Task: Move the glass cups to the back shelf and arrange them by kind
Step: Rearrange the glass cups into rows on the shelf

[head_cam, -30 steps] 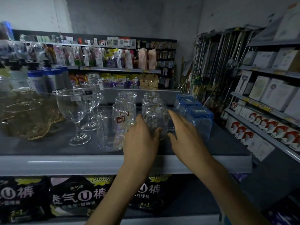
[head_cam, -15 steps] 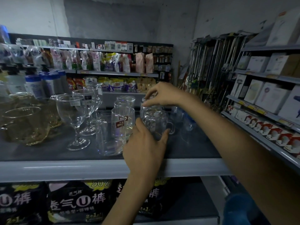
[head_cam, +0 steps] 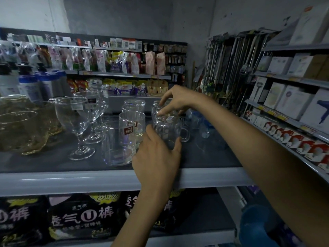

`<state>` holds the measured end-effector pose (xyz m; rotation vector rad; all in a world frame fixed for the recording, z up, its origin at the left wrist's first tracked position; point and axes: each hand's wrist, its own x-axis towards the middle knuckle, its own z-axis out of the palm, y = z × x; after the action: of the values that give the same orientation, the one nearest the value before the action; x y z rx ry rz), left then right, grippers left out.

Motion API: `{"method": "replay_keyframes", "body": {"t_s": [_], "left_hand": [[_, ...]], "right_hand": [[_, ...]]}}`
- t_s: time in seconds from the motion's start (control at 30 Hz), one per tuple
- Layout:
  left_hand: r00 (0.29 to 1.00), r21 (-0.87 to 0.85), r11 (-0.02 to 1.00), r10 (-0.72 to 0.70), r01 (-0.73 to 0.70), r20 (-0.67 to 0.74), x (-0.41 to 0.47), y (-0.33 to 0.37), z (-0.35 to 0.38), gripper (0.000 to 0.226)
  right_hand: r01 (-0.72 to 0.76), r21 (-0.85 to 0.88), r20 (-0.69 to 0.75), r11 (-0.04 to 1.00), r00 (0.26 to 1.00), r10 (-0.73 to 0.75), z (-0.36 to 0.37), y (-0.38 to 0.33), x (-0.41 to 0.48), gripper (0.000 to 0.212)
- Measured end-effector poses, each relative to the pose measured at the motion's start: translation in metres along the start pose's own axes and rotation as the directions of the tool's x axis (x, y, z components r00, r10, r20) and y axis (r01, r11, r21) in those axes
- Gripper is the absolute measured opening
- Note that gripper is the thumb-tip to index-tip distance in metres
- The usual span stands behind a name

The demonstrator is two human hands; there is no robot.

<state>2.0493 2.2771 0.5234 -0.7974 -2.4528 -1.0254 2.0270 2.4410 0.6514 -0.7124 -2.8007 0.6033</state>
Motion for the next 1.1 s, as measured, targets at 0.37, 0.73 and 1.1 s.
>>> {"method": "replay_keyframes", "body": {"t_s": [0.37,0.73,1.1], "left_hand": [[1.0,-0.015,1.0,-0.01,0.01,0.009,0.0,0.0,0.002,0.086],[1.0,-0.017,1.0,-0.01,0.01,0.007,0.0,0.0,0.001,0.087],[1.0,0.003,1.0,-0.022,0.023,-0.007,-0.001,0.003,-0.001,0.093]], "right_hand": [[0.053,-0.002,-0.066,0.999,0.996,-0.053,0.004,0.011,0.004,0.042],[0.11,0.053,-0.089,0.992,0.99,-0.105,0.008,0.018,0.003,0.043],[0.112,0.174,0.0,0.978,0.993,-0.114,-0.003,0.028,0.0,0.041]]}}
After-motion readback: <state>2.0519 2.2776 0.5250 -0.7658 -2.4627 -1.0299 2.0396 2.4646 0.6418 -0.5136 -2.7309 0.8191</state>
